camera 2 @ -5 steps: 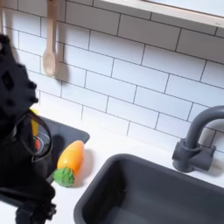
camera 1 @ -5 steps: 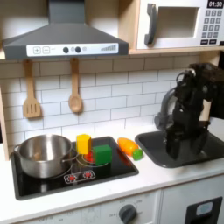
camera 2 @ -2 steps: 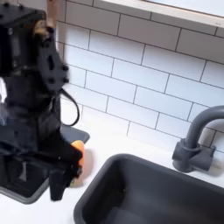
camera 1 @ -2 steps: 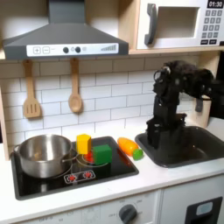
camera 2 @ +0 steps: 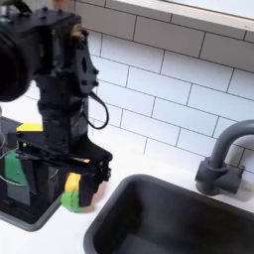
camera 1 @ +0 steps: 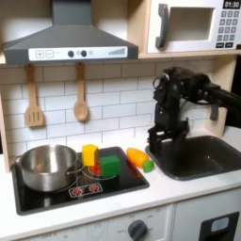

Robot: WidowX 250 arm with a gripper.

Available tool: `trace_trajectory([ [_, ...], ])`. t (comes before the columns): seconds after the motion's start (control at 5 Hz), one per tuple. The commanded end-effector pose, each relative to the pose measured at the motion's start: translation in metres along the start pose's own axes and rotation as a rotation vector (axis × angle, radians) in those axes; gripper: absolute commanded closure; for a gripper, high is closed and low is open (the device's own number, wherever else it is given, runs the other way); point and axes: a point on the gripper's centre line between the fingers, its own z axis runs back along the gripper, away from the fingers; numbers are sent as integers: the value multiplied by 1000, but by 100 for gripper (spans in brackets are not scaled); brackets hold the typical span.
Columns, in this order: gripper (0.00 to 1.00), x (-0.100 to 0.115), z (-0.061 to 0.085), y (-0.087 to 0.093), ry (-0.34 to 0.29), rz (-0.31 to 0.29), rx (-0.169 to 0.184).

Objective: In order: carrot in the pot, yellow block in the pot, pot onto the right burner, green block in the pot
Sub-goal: 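Put the carrot in the pot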

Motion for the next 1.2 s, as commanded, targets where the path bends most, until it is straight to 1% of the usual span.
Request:
trace_trajectory([
  [0.0,0,32,-18,-2,11,44,11],
  [0.2,0,47,-25,-2,13,58,15],
  [0.4,0,58,-33,3,29,84,22],
  [0.6,0,66,-44,7,44,93,29],
  [0.8,0,67,-56,7,73,83,31],
  [1.0,0,68,-66,13,95,93,39],
])
